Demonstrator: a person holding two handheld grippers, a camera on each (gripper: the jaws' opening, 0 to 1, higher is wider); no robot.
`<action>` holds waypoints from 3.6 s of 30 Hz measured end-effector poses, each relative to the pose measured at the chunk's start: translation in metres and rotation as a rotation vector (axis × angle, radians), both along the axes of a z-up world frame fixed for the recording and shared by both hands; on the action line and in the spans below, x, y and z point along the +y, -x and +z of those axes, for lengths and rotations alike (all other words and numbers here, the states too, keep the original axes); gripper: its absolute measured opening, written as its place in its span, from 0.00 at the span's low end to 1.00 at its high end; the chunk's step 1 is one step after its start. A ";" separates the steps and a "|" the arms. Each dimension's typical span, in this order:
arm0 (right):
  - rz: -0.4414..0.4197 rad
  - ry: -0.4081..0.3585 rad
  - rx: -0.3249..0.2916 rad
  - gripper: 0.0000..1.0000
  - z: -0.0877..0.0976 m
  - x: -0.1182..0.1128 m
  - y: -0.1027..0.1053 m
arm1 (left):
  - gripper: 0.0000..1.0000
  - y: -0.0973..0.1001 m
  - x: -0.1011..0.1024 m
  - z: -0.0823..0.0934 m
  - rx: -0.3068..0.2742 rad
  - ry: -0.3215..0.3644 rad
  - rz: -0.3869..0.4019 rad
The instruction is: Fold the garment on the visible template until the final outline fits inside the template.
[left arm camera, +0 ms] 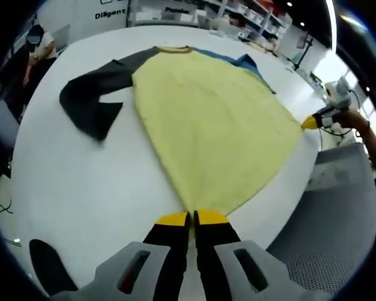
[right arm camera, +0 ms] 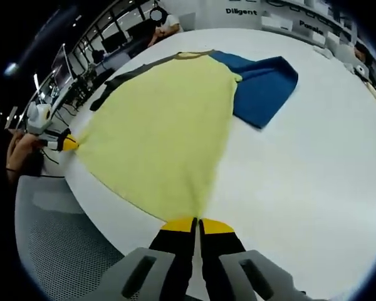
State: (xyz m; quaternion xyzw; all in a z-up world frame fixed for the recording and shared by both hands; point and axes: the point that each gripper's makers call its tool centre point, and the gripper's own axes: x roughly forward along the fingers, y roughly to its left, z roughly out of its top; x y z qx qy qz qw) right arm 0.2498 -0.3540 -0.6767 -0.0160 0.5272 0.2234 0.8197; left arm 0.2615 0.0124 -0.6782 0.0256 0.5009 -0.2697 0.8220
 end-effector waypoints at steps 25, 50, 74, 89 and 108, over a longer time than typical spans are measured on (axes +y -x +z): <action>-0.051 -0.105 -0.218 0.58 0.044 0.012 -0.036 | 0.56 -0.026 -0.001 0.063 -0.355 0.080 0.223; -0.203 -0.143 -0.343 0.66 0.061 -0.017 -0.102 | 0.99 -0.008 -0.019 0.089 -0.483 0.063 0.171; -0.213 -0.027 -0.336 0.49 0.014 -0.036 -0.154 | 0.99 -0.007 -0.021 0.090 -0.539 -0.025 0.129; -0.101 0.084 -0.369 0.30 0.000 -0.030 -0.156 | 0.97 -0.005 -0.018 0.088 -0.541 -0.051 0.141; -0.090 0.170 -0.382 0.00 0.003 -0.052 -0.166 | 0.96 -0.003 -0.011 0.088 -0.536 -0.079 0.141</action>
